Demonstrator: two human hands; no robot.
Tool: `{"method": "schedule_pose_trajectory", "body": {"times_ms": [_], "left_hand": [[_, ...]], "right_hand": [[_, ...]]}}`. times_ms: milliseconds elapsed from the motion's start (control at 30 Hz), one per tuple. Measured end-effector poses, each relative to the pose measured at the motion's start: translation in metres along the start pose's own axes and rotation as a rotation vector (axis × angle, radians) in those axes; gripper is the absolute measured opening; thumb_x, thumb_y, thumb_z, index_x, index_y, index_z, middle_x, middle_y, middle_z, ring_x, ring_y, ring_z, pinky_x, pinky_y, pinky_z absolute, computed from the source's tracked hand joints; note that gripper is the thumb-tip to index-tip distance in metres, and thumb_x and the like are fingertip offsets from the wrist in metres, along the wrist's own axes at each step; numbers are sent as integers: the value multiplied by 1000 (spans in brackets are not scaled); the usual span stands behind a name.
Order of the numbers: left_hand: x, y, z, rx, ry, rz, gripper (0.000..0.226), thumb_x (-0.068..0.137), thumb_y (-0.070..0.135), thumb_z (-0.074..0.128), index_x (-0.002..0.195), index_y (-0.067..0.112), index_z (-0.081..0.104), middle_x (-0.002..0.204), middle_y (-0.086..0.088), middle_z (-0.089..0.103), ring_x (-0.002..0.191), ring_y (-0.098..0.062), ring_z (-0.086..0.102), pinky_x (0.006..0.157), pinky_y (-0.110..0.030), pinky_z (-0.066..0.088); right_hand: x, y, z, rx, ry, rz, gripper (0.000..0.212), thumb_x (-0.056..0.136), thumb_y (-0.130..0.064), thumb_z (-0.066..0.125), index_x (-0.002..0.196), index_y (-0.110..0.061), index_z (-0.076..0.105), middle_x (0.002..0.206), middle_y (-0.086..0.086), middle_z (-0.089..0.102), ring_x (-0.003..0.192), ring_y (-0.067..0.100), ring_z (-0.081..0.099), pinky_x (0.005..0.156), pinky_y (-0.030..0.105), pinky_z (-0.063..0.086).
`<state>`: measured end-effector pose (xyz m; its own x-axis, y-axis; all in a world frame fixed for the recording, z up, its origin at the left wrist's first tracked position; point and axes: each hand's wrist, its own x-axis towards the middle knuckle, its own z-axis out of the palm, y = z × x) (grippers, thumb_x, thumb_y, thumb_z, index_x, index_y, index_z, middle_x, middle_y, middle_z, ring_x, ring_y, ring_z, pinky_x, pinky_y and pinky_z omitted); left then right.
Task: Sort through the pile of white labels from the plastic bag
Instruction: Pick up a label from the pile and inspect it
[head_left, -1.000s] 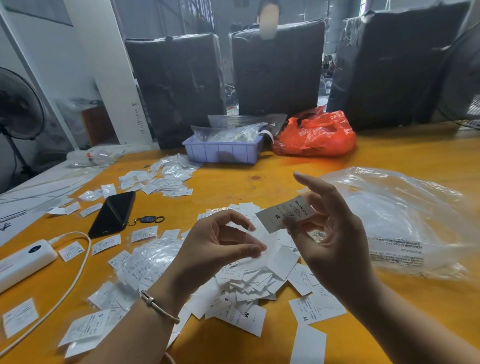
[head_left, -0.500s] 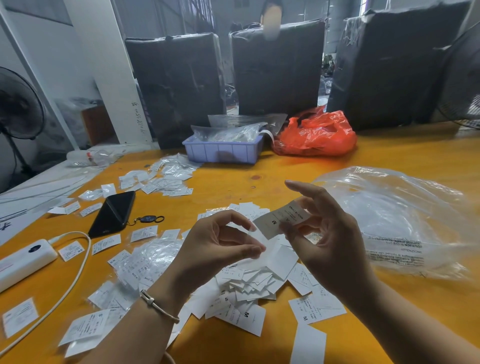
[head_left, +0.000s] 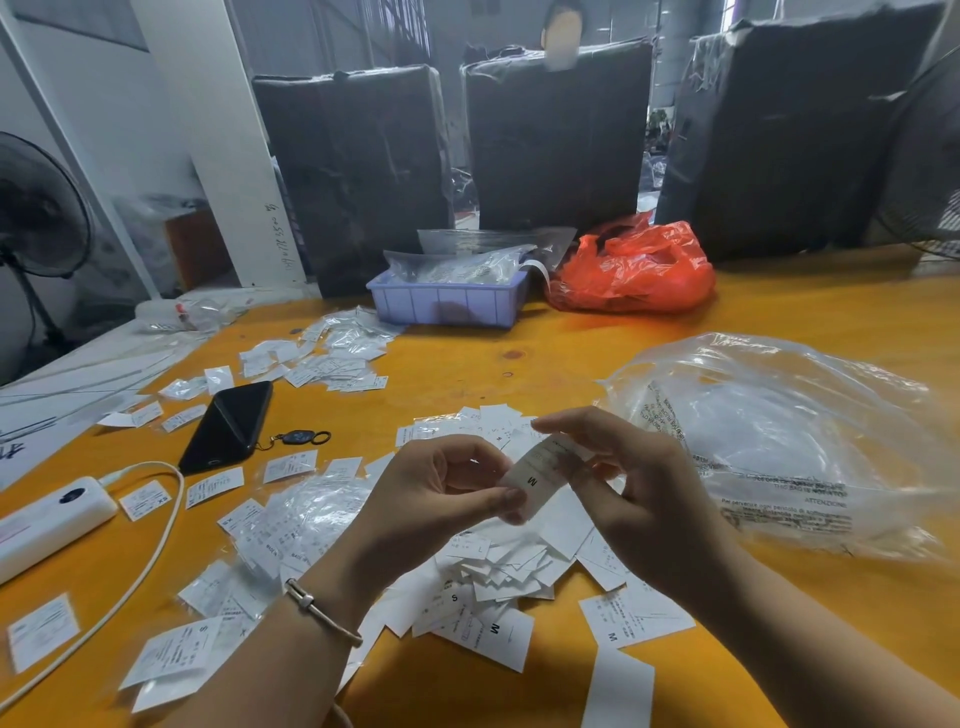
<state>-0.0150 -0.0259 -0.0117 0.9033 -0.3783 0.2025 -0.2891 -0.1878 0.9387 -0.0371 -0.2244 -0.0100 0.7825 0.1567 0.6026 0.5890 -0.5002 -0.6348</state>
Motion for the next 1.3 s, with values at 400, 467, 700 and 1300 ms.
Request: {"method": "schedule_pose_trajectory", "body": {"times_ms": [400, 467, 700, 1300], "left_hand": [[2, -4, -2, -55, 15, -45, 16, 77, 17, 79, 89, 8, 73, 89, -9, 77, 85, -25, 75, 73, -27, 58], [3, -4, -3, -59, 22, -45, 16, 76, 20, 79, 87, 10, 73, 92, -8, 77, 87, -24, 75, 75, -29, 60], [3, -3, -1, -56, 11, -52, 23, 76, 20, 78, 91, 4, 72, 88, -8, 77, 85, -21, 74, 67, -24, 56], [2, -2, -2, -46, 47, -12, 13, 78, 25, 78, 83, 15, 73, 85, -7, 76, 80, -19, 72, 65, -22, 53]], "right_hand": [[5, 2, 3, 46, 70, 55, 33, 90, -10, 63, 120, -24, 63, 92, -14, 67, 85, 4, 62, 71, 19, 51], [4, 3, 1, 49, 149, 32, 30, 85, -3, 67, 110, -20, 68, 84, -13, 67, 79, 5, 62, 66, 18, 51], [1, 2, 5, 26, 40, 19, 18, 82, -3, 70, 95, -14, 76, 84, -11, 71, 78, 2, 63, 63, 14, 49], [4, 8, 5, 268, -186, 211, 31, 72, -19, 82, 100, -20, 69, 85, -4, 71, 77, 9, 68, 66, 28, 57]]}}
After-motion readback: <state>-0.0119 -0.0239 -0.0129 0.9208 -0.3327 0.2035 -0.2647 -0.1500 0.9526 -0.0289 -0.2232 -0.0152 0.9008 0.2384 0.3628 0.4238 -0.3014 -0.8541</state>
